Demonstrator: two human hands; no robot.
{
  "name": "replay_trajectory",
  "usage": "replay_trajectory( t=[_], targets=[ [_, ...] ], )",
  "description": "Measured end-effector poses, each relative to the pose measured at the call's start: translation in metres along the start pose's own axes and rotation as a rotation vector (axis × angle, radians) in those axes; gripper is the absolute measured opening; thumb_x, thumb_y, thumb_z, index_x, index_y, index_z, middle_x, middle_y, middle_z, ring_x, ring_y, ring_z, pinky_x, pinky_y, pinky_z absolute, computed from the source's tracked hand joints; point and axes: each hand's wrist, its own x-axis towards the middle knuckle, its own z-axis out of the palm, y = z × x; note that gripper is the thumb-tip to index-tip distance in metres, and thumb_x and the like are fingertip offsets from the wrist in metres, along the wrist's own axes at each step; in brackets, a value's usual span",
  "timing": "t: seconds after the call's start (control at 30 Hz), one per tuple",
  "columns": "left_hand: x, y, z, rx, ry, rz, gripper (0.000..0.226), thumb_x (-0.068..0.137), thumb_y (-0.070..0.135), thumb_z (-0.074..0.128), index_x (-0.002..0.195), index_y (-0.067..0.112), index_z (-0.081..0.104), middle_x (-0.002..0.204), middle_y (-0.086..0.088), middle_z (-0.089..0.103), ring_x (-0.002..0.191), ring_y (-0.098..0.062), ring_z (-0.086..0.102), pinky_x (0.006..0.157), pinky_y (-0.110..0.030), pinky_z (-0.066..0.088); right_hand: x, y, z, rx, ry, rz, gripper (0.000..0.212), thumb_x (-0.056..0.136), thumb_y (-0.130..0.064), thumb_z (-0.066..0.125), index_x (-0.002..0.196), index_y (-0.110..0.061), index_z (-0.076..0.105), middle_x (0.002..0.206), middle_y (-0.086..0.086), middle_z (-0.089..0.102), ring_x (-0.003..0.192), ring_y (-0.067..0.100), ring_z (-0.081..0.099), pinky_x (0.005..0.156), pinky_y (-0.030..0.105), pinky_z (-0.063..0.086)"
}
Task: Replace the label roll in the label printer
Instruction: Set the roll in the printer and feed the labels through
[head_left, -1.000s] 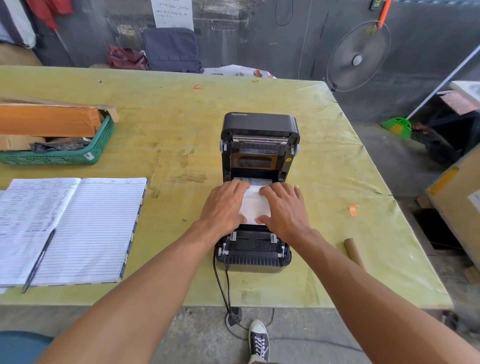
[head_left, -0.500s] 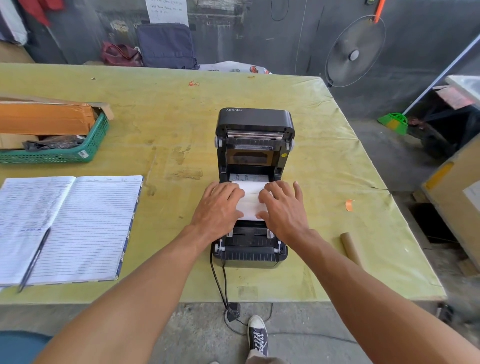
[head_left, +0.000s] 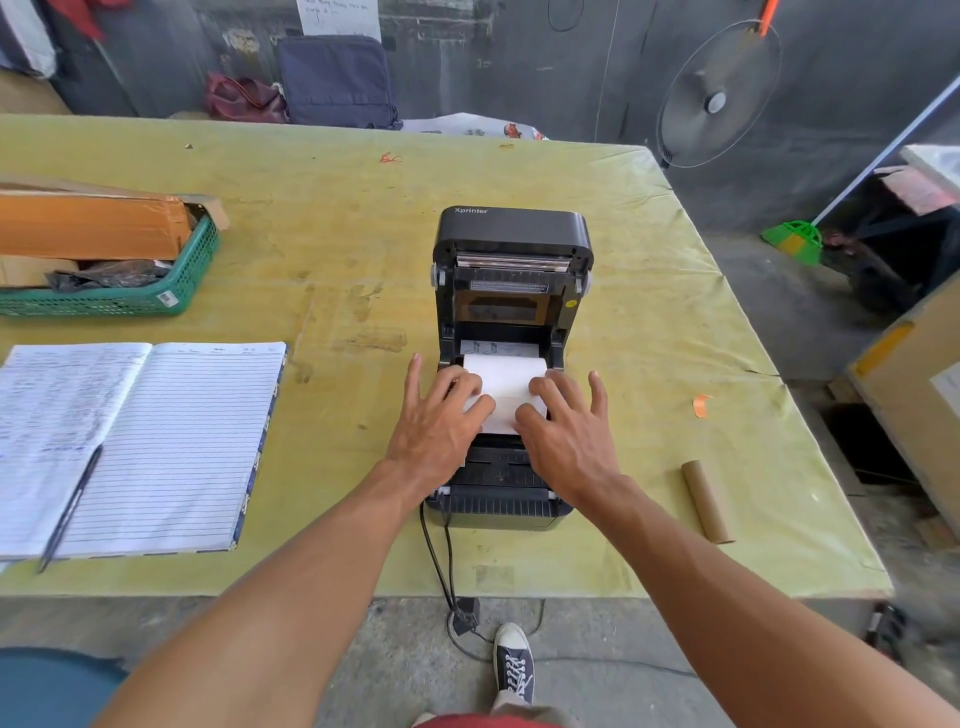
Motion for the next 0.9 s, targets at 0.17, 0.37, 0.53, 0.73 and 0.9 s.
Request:
replay_trajectory(
  t=[0.17,0.37,0.53,0.73,0.9],
  targets=[
    [-0.006,0.005,0.004,-0.001,0.043,0.033,0.032,0.061,-0.009,0.074,0.084,0.01,0.062,0.106,-0.012,0.058,0.11,-0.033,0.052,0.106,-0.071,0.022,-0.006,-0.005,-0.004,-0.025,-0.055,-0.004,0.024,0.06,-0.007,0.088,0.076,-0.012,0.071,0.093,0.008,0.064,0.091,0.034,0.057,0.077,0.051,0.045],
    [-0.018,-0.003,0.007,0.043,0.063,0.13,0.027,0.065,-0.009,0.067,0.083,0.01,0.067,0.089,-0.007,0.06,0.084,-0.028,0.056,0.075,-0.045,0.042,-0.012,-0.009,0.007,-0.037,-0.149,-0.019,0.012,0.08,-0.009,0.072,0.09,-0.013,0.069,0.091,0.002,0.062,0.097,0.028,0.047,0.08,0.044,0.032],
    [-0.025,-0.01,0.006,-0.067,0.044,0.176,0.024,0.068,-0.005,0.075,0.088,0.008,0.073,0.083,-0.006,0.07,0.078,-0.027,0.06,0.07,-0.039,0.047,-0.012,-0.013,0.007,-0.055,-0.201,-0.034,0.014,0.081,-0.012,0.074,0.095,-0.013,0.069,0.089,0.003,0.065,0.097,0.028,0.048,0.081,0.045,0.034],
    [-0.02,-0.016,0.001,-0.133,-0.126,0.169,0.023,0.077,-0.004,0.071,0.094,0.012,0.072,0.081,-0.002,0.07,0.081,-0.025,0.055,0.074,-0.037,0.043,-0.01,-0.019,0.001,-0.07,-0.244,-0.054,0.009,0.085,-0.017,0.071,0.092,-0.014,0.068,0.09,0.003,0.06,0.099,0.027,0.044,0.085,0.046,0.035],
    [-0.017,-0.019,0.002,-0.189,-0.263,0.152,0.036,0.083,-0.005,0.061,0.107,0.019,0.073,0.093,0.003,0.071,0.087,-0.018,0.049,0.075,-0.029,0.037,-0.012,-0.02,0.002,-0.055,-0.245,-0.055,0.007,0.089,-0.015,0.063,0.087,-0.013,0.07,0.094,0.002,0.056,0.099,0.026,0.041,0.084,0.045,0.036]
  ],
)
